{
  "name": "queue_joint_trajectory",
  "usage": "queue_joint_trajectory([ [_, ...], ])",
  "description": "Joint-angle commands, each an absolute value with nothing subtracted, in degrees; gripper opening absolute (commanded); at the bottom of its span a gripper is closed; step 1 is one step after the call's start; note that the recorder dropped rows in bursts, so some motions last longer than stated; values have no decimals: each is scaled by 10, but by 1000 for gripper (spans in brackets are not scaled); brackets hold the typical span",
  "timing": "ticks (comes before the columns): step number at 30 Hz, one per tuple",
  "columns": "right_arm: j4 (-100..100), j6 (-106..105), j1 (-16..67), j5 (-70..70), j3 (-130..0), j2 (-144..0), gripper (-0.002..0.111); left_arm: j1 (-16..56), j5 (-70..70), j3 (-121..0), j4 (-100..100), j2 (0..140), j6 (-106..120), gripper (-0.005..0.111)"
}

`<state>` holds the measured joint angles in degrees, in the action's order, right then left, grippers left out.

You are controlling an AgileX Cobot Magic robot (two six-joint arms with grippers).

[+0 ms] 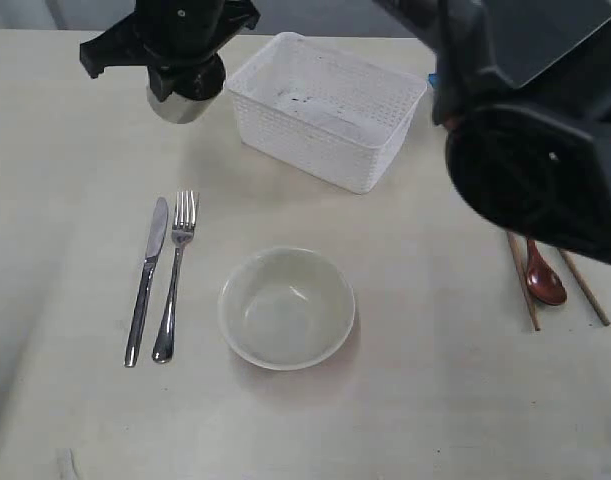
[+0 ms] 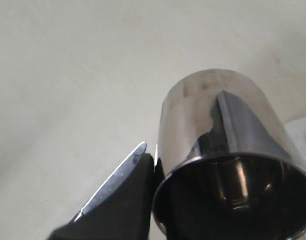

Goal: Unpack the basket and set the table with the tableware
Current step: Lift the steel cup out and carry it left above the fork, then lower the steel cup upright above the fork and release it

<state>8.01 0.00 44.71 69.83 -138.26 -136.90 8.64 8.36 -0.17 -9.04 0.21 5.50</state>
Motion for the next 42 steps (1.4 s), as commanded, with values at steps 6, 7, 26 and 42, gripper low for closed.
queue_joint_trajectory([
  [6, 46, 0, 464, 700, -1458, -1435, -1, 87, 80, 0, -89, 0, 56, 0],
  [7, 43, 0, 464, 700, -1458, -1436, -1, 87, 80, 0, -89, 0, 56, 0],
  [26, 35, -38, 470, 700, -1435, -1441, -1, 87, 80, 0, -89, 0, 56, 0],
  [42, -22, -351, 495, 700, -1414, -1411, -1, 87, 80, 0, -89, 0, 56, 0],
])
